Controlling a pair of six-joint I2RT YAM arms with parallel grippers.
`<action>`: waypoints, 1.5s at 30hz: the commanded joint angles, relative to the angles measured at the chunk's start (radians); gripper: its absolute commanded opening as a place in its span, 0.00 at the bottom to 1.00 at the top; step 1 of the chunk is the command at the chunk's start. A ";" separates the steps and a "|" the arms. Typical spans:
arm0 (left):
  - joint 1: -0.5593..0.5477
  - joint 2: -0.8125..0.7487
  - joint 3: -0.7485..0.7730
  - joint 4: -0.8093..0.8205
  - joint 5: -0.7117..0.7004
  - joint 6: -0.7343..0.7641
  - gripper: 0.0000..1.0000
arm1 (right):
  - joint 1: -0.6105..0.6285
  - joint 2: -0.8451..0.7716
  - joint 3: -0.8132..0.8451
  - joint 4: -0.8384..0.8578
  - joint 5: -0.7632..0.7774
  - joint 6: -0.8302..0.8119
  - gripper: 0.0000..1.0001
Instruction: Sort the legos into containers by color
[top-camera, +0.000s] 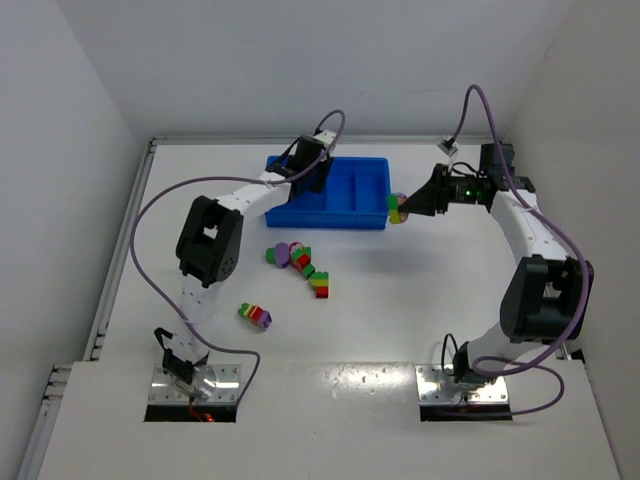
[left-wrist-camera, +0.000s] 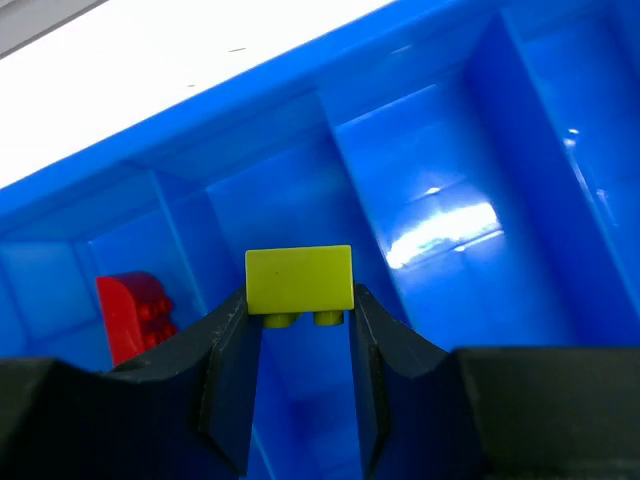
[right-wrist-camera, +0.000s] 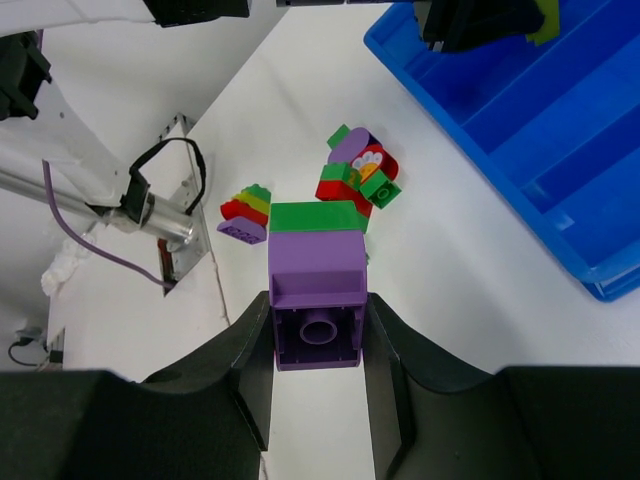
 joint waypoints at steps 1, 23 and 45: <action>0.007 0.008 0.061 0.036 -0.063 0.004 0.06 | -0.007 -0.030 -0.005 0.012 -0.015 -0.010 0.00; 0.108 -0.151 -0.021 0.183 0.839 -0.067 0.71 | 0.002 0.008 -0.007 0.021 -0.061 0.000 0.00; -0.008 -0.245 -0.069 0.211 1.435 -0.252 0.68 | 0.084 0.053 0.013 0.107 -0.198 0.074 0.00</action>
